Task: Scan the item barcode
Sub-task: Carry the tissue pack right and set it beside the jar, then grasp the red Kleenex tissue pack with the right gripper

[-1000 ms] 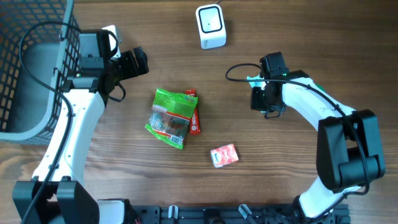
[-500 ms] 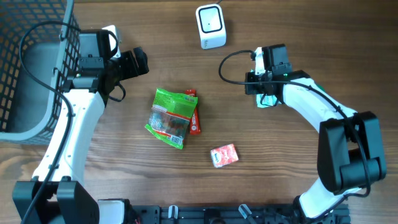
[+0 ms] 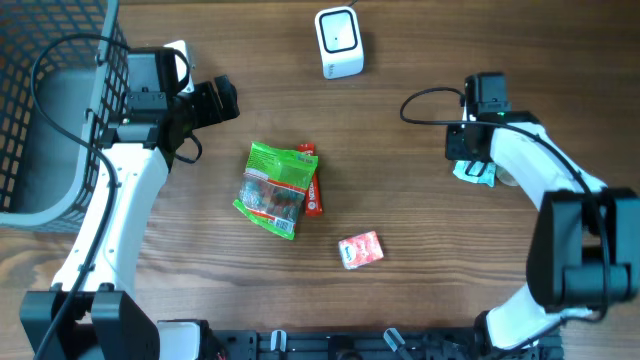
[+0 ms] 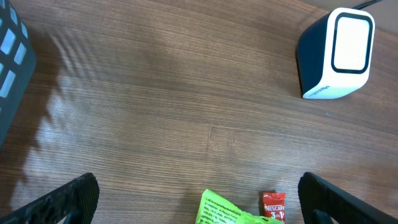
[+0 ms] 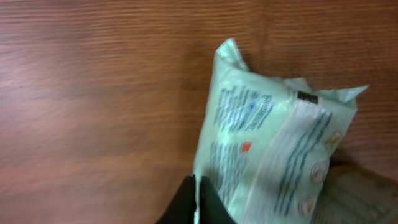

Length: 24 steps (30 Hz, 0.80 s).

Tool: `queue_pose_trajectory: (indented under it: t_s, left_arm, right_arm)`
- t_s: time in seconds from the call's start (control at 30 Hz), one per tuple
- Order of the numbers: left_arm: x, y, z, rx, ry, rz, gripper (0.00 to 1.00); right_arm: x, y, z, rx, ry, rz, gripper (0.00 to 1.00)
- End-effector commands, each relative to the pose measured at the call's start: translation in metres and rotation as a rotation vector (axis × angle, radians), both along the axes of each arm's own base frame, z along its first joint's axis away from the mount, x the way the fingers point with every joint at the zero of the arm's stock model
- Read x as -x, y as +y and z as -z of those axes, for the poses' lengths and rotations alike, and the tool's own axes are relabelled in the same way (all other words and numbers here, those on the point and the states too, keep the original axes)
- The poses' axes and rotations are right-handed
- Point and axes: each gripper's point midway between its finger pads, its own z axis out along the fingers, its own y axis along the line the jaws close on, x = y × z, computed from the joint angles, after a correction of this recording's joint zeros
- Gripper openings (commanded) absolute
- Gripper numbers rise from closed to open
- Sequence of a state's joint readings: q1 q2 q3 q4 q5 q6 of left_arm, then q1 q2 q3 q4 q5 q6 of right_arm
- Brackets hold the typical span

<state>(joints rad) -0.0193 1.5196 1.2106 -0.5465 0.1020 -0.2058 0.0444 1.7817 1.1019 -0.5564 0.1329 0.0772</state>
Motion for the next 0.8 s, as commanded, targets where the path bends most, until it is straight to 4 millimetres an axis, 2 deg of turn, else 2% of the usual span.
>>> queue_pose_trajectory:
  t_s: [0.0, 0.03, 0.07, 0.13, 0.17, 0.2, 0.23, 0.27, 0.3, 0.33, 0.4, 0.43, 0.53, 0.63, 0.7, 0.77]
  left_arm:
    - [0.000, 0.001, 0.001, -0.007, 0.000, 0.010, 1.00]
    - [0.000, 0.001, 0.001, -0.007, 0.000, 0.010, 1.00]
    - [-0.001, 0.001, 0.001, -0.007, -0.001, 0.010, 1.00]
    - [0.000, 0.001, 0.001, -0.007, 0.000, 0.010, 1.00]
    - [0.000, 0.001, 0.001, -0.007, 0.000, 0.010, 1.00]
    - [-0.001, 0.001, 0.001, -0.007, -0.001, 0.010, 1.00]
    - [-0.001, 0.001, 0.001, -0.007, -0.001, 0.010, 1.00]
    - [0.000, 0.001, 0.001, -0.007, 0.000, 0.010, 1.00]
    - [0.000, 0.001, 0.001, -0.007, 0.000, 0.010, 1.00]
    - [0.000, 0.001, 0.001, -0.007, 0.000, 0.010, 1.00]
    - [0.000, 0.001, 0.001, -0.007, 0.000, 0.010, 1.00]
    - [-0.001, 0.001, 0.001, -0.007, -0.001, 0.010, 1.00]
    - [0.000, 0.001, 0.001, -0.007, 0.000, 0.010, 1.00]
    - [0.000, 0.001, 0.001, -0.007, 0.000, 0.010, 1.00]
    - [0.000, 0.001, 0.001, -0.007, 0.000, 0.010, 1.00]
    - [0.000, 0.001, 0.001, -0.007, 0.000, 0.010, 1.00]
  right_arm:
    - [-0.011, 0.069, -0.076, -0.249, -0.153, -0.239, 0.15]
    - [0.003, 0.091, -0.097, -0.326, -0.164, -0.295, 0.21]
    - [0.019, 0.108, -0.108, -0.386, -0.147, -0.339, 0.28]
    - [0.062, 0.137, -0.121, -0.478, -0.055, -0.415, 0.43]
    - [0.083, 0.146, -0.120, -0.497, 0.011, -0.436, 0.49]
    - [0.108, 0.155, -0.111, -0.497, 0.115, -0.454, 0.57]
    - [0.131, 0.163, -0.099, -0.489, 0.210, -0.487, 0.61]
    - [0.142, 0.168, -0.094, -0.487, 0.248, -0.510, 0.60]
    - [0.157, 0.178, -0.085, -0.481, 0.297, -0.549, 0.53]
    - [0.174, 0.191, -0.078, -0.484, 0.343, -0.600, 0.32]
    - [0.201, 0.210, -0.071, -0.496, 0.408, -0.663, 0.12]
    - [0.214, 0.215, -0.066, -0.483, 0.442, -0.671, 0.07]
    - [0.254, 0.226, -0.040, -0.457, 0.532, -0.668, 0.04]
    - [0.273, 0.233, -0.016, -0.452, 0.542, -0.687, 0.04]
    - [0.280, 0.237, 0.000, -0.452, 0.515, -0.734, 0.04]
    - [0.261, 0.231, 0.014, -0.375, 0.422, -0.676, 0.04]
